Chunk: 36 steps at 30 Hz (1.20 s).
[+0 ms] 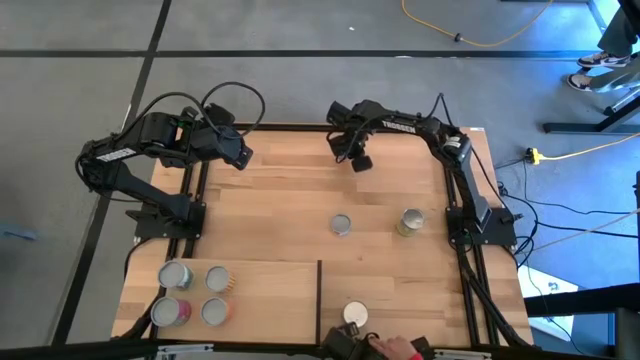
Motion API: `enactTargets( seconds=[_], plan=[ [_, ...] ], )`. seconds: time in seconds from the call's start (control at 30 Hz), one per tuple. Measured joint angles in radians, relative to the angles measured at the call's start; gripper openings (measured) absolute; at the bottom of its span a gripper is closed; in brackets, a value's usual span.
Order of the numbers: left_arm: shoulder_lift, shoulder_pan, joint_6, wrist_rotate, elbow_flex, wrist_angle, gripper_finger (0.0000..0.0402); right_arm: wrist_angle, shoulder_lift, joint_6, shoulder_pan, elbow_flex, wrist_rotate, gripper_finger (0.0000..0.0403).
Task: Pick and place cans onto a shelf
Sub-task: Put the canned pineapple ring on the shelf
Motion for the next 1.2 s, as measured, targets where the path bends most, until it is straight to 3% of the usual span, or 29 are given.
enactTargets(
  seconds=[0.13, 1.2],
  plan=[
    [0.0, 0.0, 0.0, 0.0, 0.0, 0.0, 0.0032, 0.004, 0.0, 0.0, 0.0, -0.011, -0.065, 0.0056],
    [0.0, 0.0, 0.0, 0.0, 0.0, 0.0, 0.0032, 0.055, 0.0, 0.054, -0.009, -0.013, -0.07, 0.0056]
  ],
)
